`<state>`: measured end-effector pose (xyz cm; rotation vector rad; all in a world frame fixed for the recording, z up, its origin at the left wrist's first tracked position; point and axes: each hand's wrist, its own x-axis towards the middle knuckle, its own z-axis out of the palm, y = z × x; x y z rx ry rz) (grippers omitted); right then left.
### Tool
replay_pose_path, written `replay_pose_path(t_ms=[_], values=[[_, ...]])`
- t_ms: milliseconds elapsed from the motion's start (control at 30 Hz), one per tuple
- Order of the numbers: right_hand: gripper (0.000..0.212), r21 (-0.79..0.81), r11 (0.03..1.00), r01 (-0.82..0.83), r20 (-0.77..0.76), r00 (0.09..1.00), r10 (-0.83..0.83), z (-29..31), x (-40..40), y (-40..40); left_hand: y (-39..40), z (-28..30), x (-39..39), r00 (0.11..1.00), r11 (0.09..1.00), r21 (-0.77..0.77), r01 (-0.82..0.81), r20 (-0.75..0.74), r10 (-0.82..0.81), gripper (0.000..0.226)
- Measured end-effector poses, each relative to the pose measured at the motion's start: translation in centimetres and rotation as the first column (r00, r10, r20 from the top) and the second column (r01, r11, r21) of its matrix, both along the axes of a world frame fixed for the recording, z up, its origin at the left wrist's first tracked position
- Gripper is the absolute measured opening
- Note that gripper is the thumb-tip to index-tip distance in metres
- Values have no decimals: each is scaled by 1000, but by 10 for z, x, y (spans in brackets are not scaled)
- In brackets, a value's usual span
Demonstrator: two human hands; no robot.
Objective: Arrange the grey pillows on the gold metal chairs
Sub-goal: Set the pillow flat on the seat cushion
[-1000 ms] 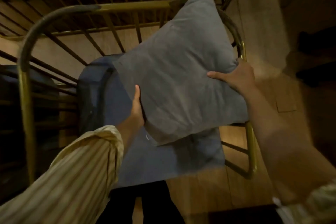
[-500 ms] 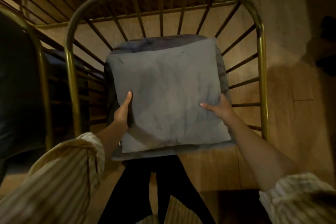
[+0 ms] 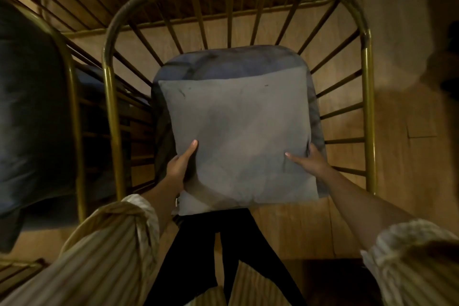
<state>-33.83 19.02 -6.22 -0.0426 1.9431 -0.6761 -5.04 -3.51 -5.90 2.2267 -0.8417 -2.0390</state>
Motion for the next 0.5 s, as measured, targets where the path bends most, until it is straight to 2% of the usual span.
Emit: replay_pose_path(t_ms=[100,167,267,333,400,500], values=[[113,12,1000,-14,-43,999,15,1,11,-3,-1,1,-6,994,994,-58,91,60,-87,83],[119,104,991,-86,-128,987,99,3,23,-7,-3,3,-8,982,980,-113,163,114,-150,91],[99,235,956,-175,-300,922,243,16,44,-23,-5,14,-8,932,926,-194,324,231,-278,93],[89,230,942,-246,-408,854,322,32,57,-43,-6,31,-6,901,866,-280,415,261,-347,92],[87,213,923,-321,-453,804,384,45,64,-69,-13,48,-3,882,797,-385,465,278,-381,91],[84,127,895,-427,-489,758,431,74,73,-121,-31,83,10,913,727,-553,407,272,-304,77]])
